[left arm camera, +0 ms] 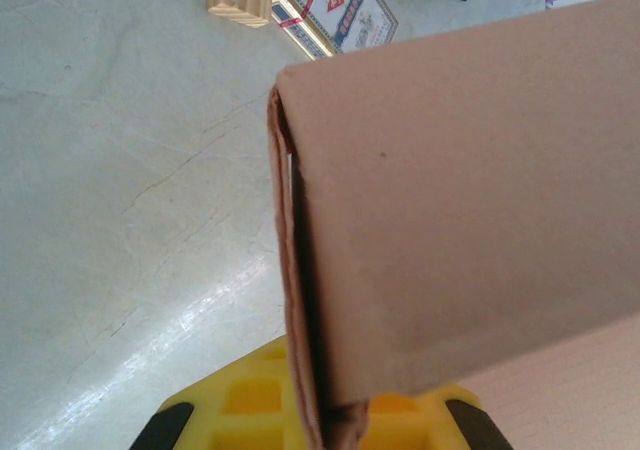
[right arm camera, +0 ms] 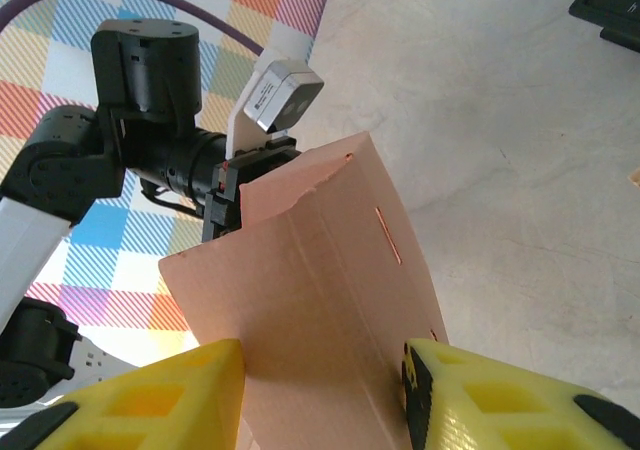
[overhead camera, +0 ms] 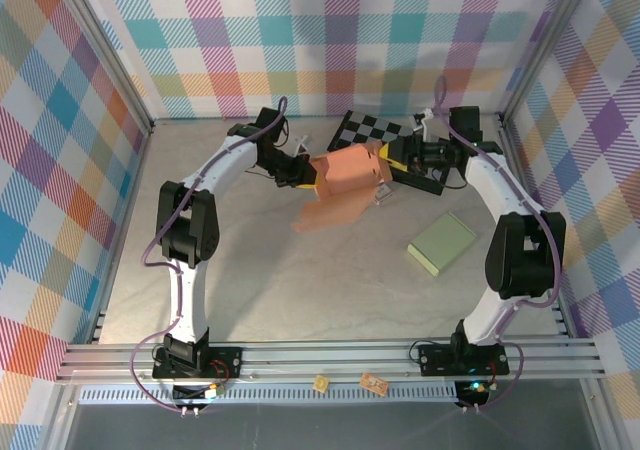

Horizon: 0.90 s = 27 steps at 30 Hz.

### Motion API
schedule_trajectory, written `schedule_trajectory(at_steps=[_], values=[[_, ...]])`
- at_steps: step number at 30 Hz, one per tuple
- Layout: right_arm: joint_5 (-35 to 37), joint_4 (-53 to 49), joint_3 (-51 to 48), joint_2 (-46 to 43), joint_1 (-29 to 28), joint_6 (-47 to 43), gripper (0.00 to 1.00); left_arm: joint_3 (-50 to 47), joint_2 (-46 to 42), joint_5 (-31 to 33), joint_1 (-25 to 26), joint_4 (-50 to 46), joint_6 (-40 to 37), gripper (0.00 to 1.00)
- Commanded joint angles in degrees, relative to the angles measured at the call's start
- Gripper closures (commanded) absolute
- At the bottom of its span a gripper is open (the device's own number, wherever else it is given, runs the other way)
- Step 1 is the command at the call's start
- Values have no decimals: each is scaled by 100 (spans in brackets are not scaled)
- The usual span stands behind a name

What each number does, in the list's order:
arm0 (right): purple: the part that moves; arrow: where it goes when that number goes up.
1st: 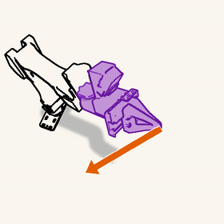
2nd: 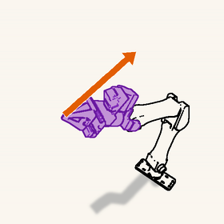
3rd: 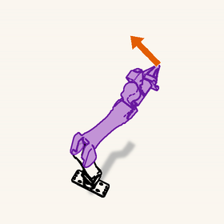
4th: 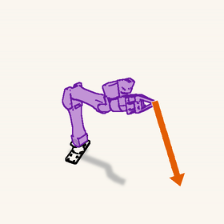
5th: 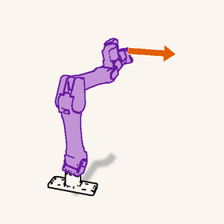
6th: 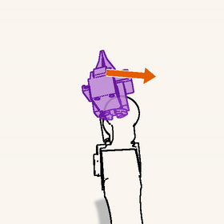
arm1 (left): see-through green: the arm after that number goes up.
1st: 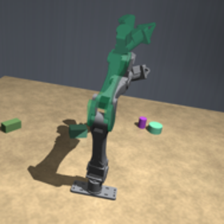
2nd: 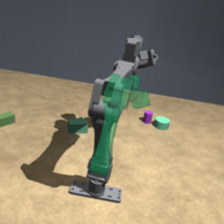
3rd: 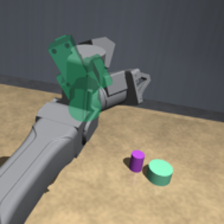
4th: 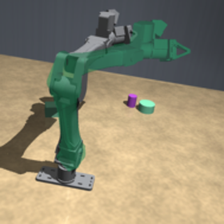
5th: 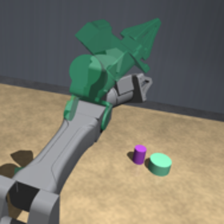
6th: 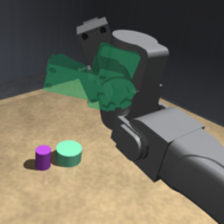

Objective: Fold the paper box

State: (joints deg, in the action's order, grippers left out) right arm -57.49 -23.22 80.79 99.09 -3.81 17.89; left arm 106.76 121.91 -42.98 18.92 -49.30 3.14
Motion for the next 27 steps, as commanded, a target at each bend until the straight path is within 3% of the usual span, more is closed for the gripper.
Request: schedule_trajectory(at_steps=[1, 17, 27], values=[[18, -224, 233, 97, -82, -354, 55, 147, 21, -90, -33, -110, -101, 100], [1212, -1143, 750, 137, -710, -1112, 54, 156, -45, 375, 15, -168, 133, 100], [3294, -1625, 990, 163, -1238, -1366, 55, 138, -176, 545, 108, -141, 240, 100]])
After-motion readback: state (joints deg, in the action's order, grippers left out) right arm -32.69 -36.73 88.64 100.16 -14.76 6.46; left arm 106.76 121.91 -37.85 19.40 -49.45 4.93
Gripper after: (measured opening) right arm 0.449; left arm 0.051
